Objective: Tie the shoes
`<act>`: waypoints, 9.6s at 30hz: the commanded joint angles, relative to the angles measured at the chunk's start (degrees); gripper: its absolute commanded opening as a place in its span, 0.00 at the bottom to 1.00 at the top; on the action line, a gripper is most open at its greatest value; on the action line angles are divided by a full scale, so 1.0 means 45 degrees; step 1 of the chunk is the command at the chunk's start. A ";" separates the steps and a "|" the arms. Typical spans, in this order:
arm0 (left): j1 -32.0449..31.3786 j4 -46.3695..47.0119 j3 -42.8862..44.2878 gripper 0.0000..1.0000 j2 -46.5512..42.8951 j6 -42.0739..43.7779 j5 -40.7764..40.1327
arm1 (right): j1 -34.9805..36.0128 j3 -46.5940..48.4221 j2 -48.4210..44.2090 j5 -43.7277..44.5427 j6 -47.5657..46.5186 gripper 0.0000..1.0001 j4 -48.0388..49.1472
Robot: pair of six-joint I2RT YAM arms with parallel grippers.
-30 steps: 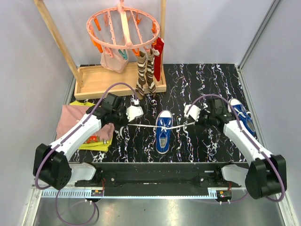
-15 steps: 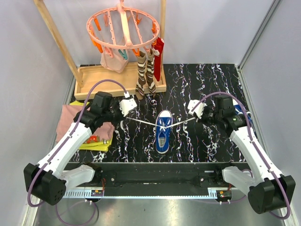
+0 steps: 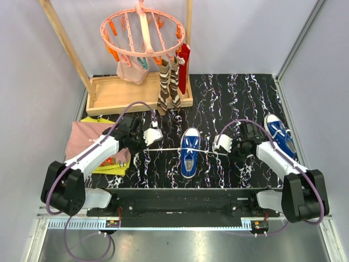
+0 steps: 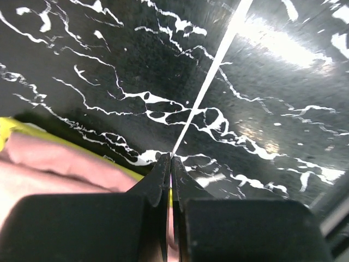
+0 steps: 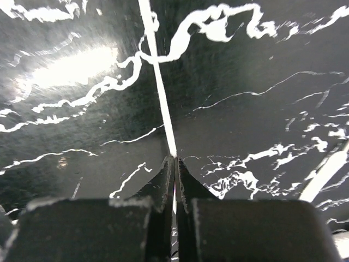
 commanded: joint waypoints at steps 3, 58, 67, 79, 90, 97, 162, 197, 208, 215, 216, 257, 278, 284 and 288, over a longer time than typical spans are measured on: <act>0.0055 0.0677 -0.0168 0.00 0.1074 0.0870 -0.1103 | -0.0522 -0.0432 0.0627 0.0621 -0.0800 0.00 0.0997; -0.5004 0.2514 0.3367 0.42 0.5957 0.0382 0.0148 | -0.0190 0.3006 0.0822 -0.2212 0.4591 0.91 -0.2284; -0.4810 0.2473 0.3291 0.00 0.5531 -0.0260 0.0615 | -0.0190 0.2811 0.0588 -0.1920 0.4202 0.84 -0.2246; -0.4048 0.5732 0.1669 0.00 0.2267 -0.5547 0.3349 | -0.0170 0.2498 0.0861 -0.2387 0.3908 0.65 -0.1816; -0.3424 0.7903 0.1278 0.00 0.2676 -0.8543 0.4365 | 0.0708 0.1777 0.2169 -0.1159 0.2679 0.60 -0.0821; -0.3168 0.7806 0.1220 0.00 0.2677 -0.8544 0.4755 | 0.1040 0.1346 0.3086 0.0207 0.2404 0.61 0.0313; -0.3168 0.8177 -0.1534 0.00 -0.0468 -0.3760 0.6221 | 0.5747 0.9744 0.7950 -0.5845 1.6171 0.00 0.5624; -0.2895 0.8607 -0.1300 0.00 0.0060 -0.4266 0.6046 | 0.6587 0.3219 -0.1466 -0.4829 1.7207 0.00 0.5993; -0.2407 0.9211 -0.1748 0.00 -0.0116 -0.4579 0.6182 | 0.7017 0.3885 0.0393 -0.2451 1.9161 0.00 0.9785; -0.2368 0.9564 -0.1944 0.00 -0.0370 -0.4618 0.6396 | 0.7017 0.3436 0.0802 0.0264 1.9552 0.00 1.0410; -0.2387 0.9583 -0.1945 0.00 -0.0389 -0.4599 0.6397 | 0.7017 0.3397 0.1054 0.0365 1.9591 0.00 1.0527; -0.2875 0.9915 -0.2082 0.00 -0.0097 -0.3973 0.5870 | 0.5474 0.4393 0.2248 -0.5883 1.5629 0.57 0.4572; -0.2778 0.9760 -0.1281 0.00 0.0606 -0.3720 0.6534 | 0.5474 0.5349 0.4259 -0.5611 1.1935 0.63 0.3751; -0.2739 0.9330 -0.1144 0.00 0.0626 -0.3427 0.6826 | 0.5338 0.5428 0.3655 -0.5940 1.0746 0.61 0.3439; -0.2661 0.9193 -0.1066 0.00 0.0645 -0.3310 0.7022 | 0.5279 0.5194 0.2992 -0.6352 0.8272 0.67 0.3243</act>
